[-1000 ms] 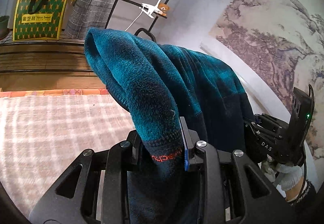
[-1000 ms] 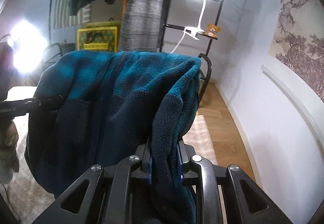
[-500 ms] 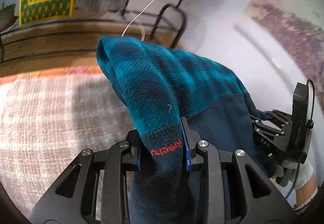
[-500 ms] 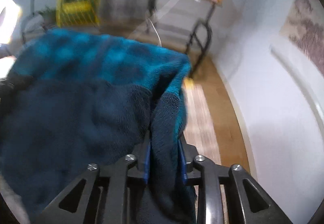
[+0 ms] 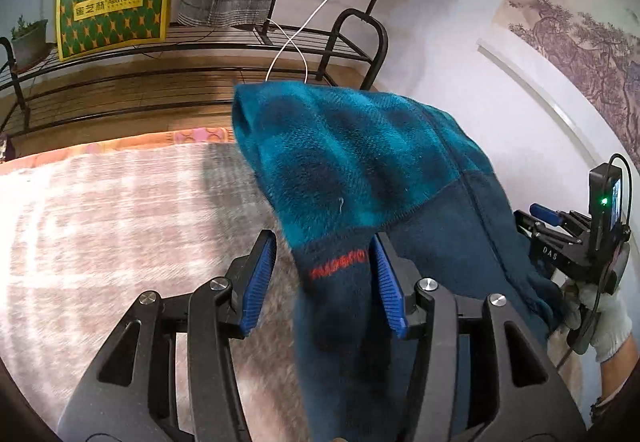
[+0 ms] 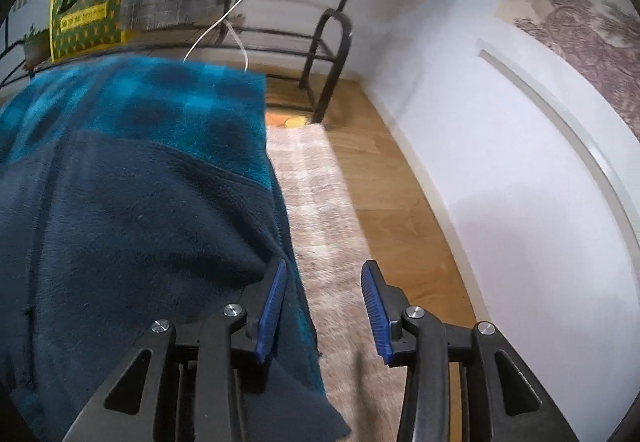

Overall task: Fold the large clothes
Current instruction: 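Lower the folded shirt onto the bed and open both grippers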

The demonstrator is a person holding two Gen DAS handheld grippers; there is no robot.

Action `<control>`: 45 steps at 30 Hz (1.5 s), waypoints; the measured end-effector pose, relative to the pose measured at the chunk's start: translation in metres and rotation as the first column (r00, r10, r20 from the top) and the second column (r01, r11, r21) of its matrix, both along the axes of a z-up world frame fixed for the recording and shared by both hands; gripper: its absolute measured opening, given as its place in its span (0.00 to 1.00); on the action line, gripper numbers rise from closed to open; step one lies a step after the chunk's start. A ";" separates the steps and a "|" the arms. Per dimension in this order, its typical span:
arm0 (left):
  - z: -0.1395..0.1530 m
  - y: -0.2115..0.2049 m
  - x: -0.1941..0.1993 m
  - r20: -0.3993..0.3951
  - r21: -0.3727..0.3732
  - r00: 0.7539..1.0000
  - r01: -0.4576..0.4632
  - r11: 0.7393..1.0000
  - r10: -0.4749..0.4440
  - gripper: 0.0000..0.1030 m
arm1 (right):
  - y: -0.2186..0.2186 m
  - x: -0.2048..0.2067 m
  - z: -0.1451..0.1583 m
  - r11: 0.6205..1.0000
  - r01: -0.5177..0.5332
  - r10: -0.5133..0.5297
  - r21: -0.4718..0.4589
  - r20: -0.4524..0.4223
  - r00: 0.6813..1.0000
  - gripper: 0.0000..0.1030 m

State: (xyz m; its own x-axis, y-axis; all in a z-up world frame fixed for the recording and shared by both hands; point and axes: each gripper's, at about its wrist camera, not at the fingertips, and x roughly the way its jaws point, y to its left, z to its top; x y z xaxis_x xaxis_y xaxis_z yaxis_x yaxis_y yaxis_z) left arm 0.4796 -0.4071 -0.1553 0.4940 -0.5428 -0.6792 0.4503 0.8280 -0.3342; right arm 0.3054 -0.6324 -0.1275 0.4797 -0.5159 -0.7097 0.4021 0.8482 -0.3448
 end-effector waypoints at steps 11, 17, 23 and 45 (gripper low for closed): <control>0.107 0.068 -0.079 0.135 -0.009 0.990 -0.033 0.999 0.034 0.49 | 0.062 -0.069 0.100 0.998 -0.054 0.050 0.020 0.169 0.984 0.38; 0.184 0.112 -0.137 0.211 -0.016 0.976 -0.045 0.999 0.047 0.49 | 0.115 -0.130 0.181 0.995 -0.102 0.096 0.012 0.264 0.960 0.38; 0.262 0.163 -0.219 0.295 -0.055 0.954 -0.035 0.998 0.050 0.49 | 0.168 -0.208 0.254 0.991 -0.136 0.129 -0.007 0.358 0.925 0.41; 0.343 0.319 -0.501 0.427 -0.061 0.904 0.028 0.998 0.001 0.51 | 0.308 -0.472 0.346 0.984 -0.162 0.179 -0.078 0.509 0.842 0.53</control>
